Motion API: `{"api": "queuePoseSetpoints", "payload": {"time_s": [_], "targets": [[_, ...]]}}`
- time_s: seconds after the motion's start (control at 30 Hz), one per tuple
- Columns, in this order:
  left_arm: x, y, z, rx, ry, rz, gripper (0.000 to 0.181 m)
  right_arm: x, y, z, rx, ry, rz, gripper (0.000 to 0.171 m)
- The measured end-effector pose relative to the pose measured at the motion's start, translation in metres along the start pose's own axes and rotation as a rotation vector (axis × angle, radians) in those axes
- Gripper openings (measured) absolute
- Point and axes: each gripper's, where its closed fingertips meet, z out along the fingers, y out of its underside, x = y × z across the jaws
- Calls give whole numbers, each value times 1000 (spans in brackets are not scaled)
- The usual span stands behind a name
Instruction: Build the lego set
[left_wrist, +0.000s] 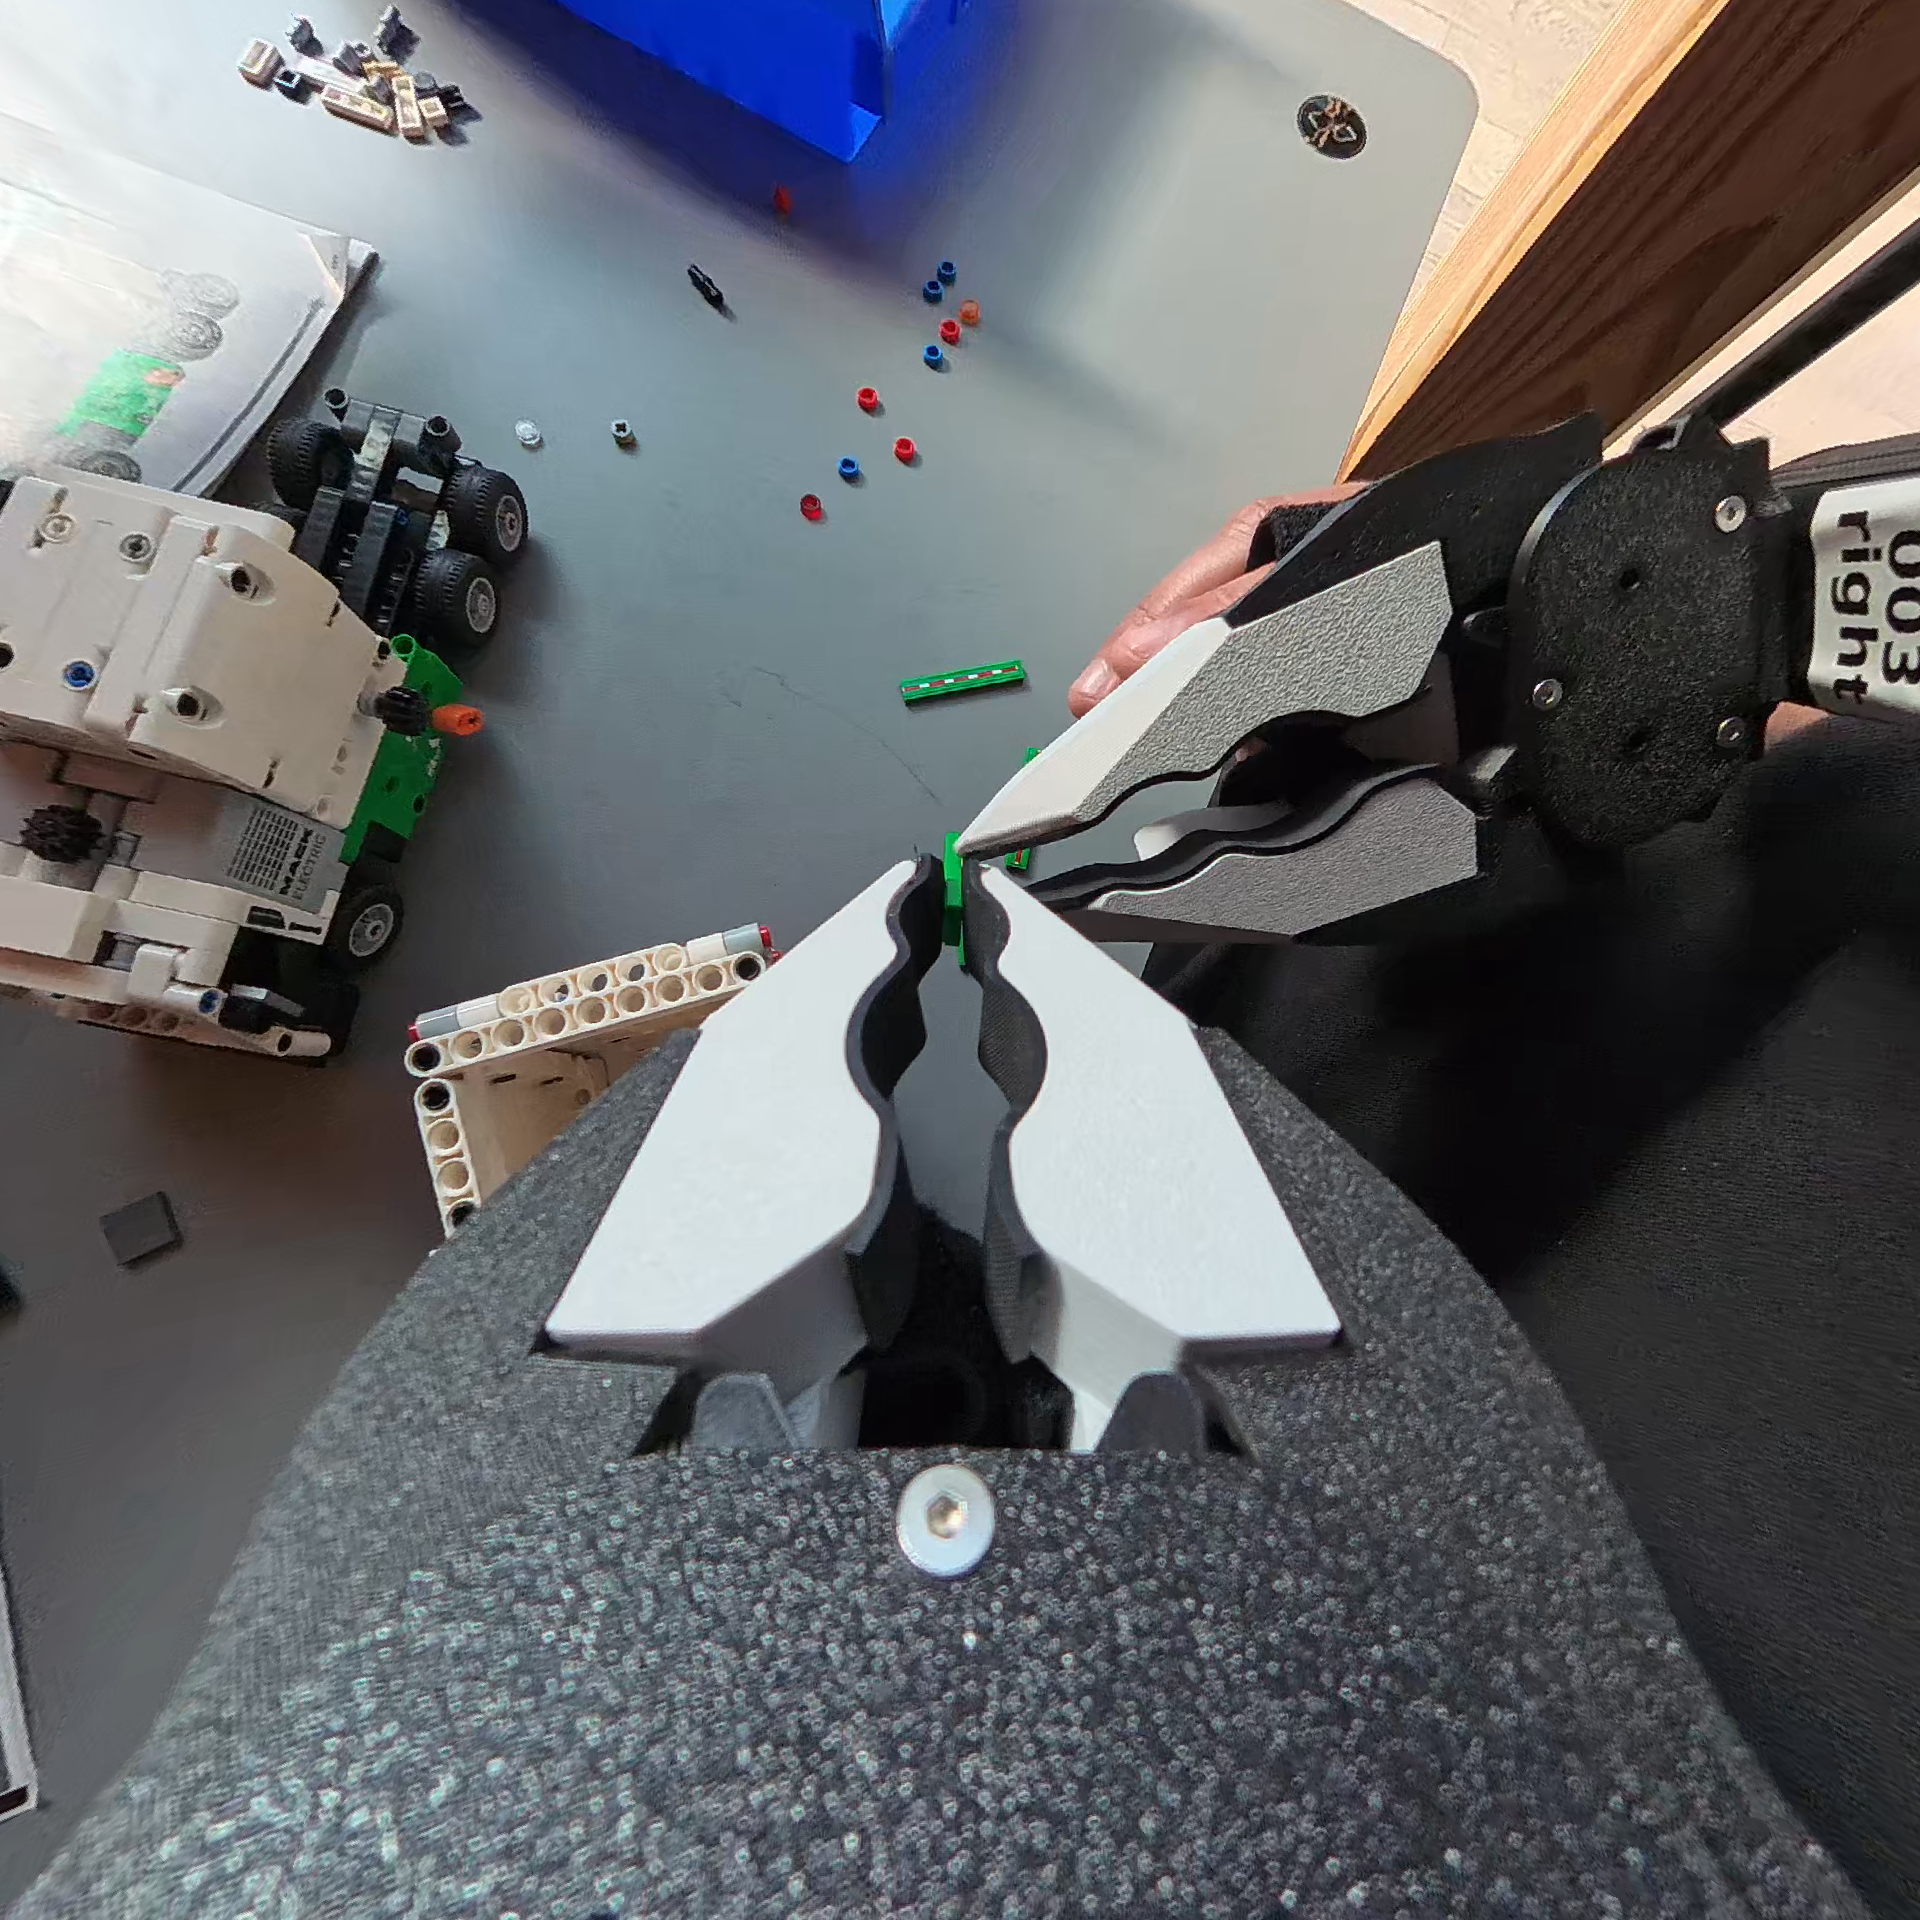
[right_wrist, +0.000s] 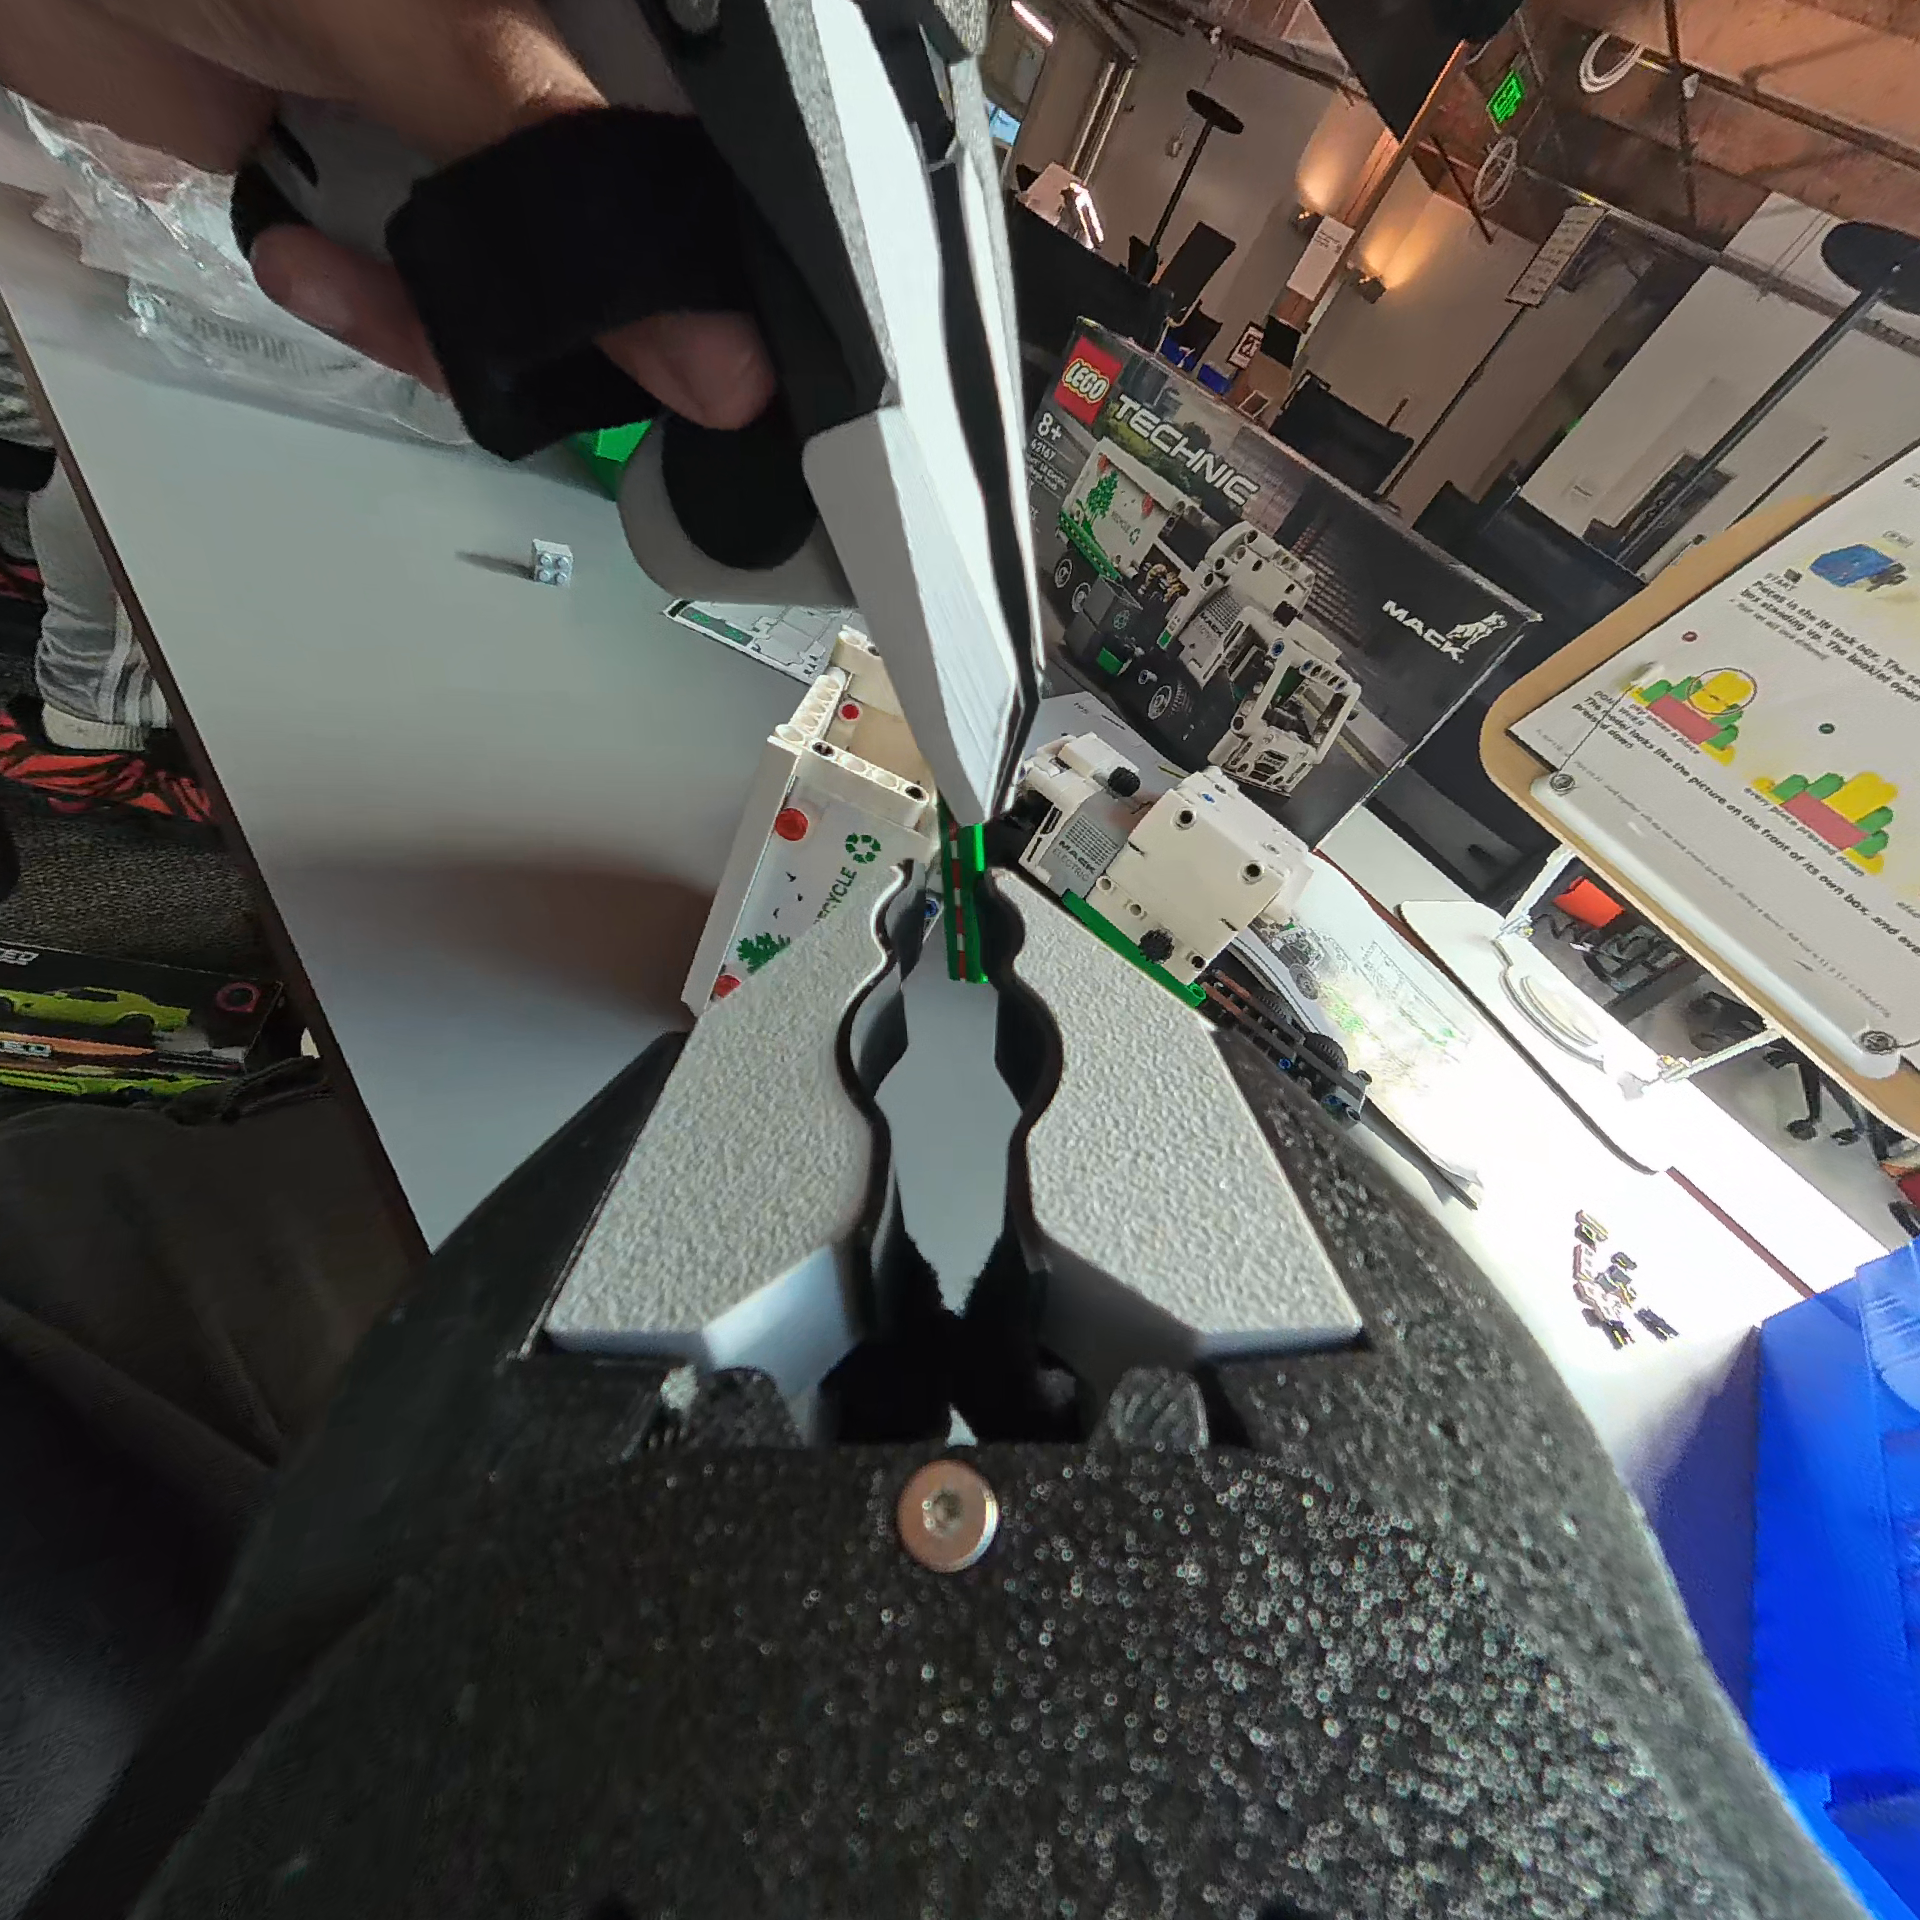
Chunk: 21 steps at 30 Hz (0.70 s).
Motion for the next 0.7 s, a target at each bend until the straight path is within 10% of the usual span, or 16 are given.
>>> {"api": "queuePoseSetpoints", "payload": {"time_s": [0.7], "targets": [[0, 2, 5, -3, 32, -99, 1, 1, 4, 3, -23, 43, -56, 7]]}}
